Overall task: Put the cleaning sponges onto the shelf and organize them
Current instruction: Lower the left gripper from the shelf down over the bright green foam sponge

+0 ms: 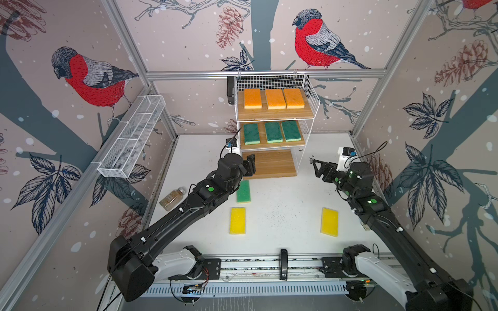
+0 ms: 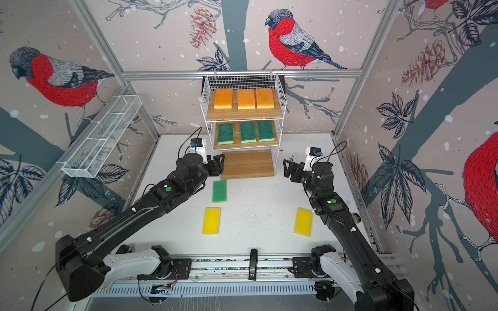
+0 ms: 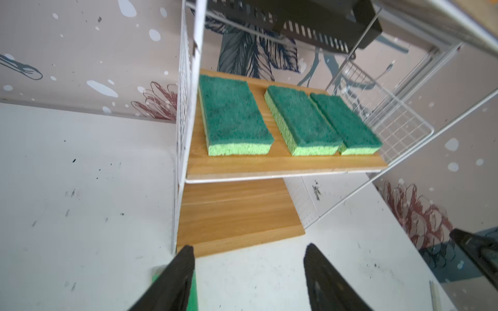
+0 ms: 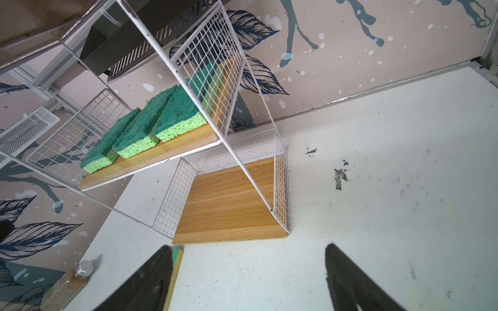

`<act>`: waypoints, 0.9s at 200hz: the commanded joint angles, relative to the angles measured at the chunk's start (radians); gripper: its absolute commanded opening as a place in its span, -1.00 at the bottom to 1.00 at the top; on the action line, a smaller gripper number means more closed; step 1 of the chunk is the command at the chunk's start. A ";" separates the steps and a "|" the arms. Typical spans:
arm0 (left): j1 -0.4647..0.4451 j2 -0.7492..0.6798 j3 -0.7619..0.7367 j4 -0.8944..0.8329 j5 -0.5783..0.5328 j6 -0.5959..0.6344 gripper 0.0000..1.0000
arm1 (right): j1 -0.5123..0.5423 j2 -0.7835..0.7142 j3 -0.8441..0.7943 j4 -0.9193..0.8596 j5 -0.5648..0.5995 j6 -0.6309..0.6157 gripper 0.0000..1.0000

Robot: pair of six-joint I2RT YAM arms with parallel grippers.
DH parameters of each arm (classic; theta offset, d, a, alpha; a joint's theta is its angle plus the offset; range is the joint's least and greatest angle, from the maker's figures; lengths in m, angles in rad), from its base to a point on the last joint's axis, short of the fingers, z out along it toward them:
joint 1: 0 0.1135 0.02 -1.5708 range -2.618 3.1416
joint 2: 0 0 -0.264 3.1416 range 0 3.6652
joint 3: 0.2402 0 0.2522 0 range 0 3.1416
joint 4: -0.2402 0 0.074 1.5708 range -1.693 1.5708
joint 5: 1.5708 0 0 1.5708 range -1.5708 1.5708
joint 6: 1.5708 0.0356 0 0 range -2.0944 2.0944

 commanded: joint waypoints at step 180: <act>0.000 -0.002 -0.387 -0.015 0.060 -0.140 0.66 | 0.142 0.088 -0.027 -0.050 0.154 0.062 0.89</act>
